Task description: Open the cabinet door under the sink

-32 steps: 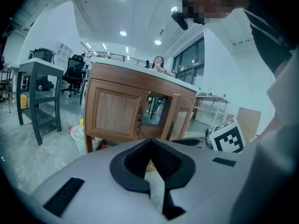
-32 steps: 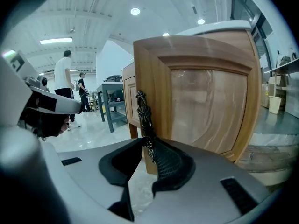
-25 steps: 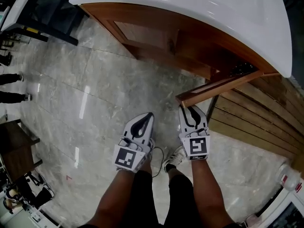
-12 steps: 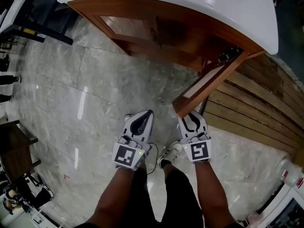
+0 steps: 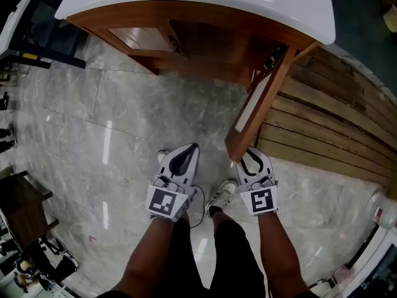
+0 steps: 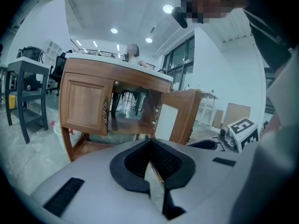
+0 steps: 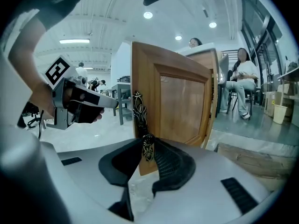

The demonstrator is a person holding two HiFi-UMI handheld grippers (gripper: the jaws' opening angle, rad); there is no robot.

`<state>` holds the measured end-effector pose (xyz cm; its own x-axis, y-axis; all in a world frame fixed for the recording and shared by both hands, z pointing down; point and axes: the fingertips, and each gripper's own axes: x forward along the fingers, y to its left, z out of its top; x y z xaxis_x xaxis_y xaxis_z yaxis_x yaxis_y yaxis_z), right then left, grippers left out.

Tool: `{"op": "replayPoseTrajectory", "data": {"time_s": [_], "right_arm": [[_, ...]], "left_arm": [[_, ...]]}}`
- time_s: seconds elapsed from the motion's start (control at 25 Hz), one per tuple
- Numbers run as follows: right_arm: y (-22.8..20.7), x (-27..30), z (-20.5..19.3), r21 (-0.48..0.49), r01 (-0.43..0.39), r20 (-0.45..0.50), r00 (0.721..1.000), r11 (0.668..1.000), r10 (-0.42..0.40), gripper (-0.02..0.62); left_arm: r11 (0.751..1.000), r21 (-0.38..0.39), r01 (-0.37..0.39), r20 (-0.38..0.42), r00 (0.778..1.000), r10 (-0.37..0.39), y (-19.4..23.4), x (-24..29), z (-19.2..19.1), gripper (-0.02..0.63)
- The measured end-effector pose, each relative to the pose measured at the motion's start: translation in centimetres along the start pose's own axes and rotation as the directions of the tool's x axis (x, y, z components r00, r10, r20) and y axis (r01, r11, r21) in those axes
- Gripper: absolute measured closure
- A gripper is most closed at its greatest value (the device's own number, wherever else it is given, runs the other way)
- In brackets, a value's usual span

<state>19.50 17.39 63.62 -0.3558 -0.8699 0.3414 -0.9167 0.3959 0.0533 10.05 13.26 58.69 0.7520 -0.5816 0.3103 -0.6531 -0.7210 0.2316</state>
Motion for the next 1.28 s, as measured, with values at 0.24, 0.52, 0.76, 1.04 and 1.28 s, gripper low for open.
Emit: {"op": "replayPoseTrajectory", "data": {"time_s": [0.24,0.52,0.76,1.04,1.28], "right_arm": [[-2.1,-2.4,-1.0,0.046,0.096,0.007,0.995,0.994,-0.097,0.502],[-4.8,-5.0,-2.9,0.104,0.219,-0.042,0.976,0.97,-0.216,0.526],[-5.5,-5.5,-3.3,0.09,0.256,-0.066,0.966,0.962,-0.251,0.5],[-5.6,-7.5,-1.4,0.129,0.318,-0.09,0.947,0.939,-0.309,0.506],[-4.7,-10.8,1.0,0.167,0.374,-0.12,0.926,0.912,-0.358,0.566]], "left_arm": [[0.999,0.02,0.031,-0.019,0.999,-0.03,-1.6,1.1,-0.3,0.583],[0.997,0.029,0.067,-0.029,0.997,-0.067,-3.2,2.5,0.0,0.583],[0.996,0.037,0.086,-0.043,0.995,-0.084,-3.8,3.0,0.0,0.583],[0.996,0.032,0.086,-0.045,0.995,-0.085,-3.4,2.5,2.7,0.583],[0.997,0.026,0.078,-0.048,0.996,-0.077,-2.4,1.5,4.8,0.583]]}}
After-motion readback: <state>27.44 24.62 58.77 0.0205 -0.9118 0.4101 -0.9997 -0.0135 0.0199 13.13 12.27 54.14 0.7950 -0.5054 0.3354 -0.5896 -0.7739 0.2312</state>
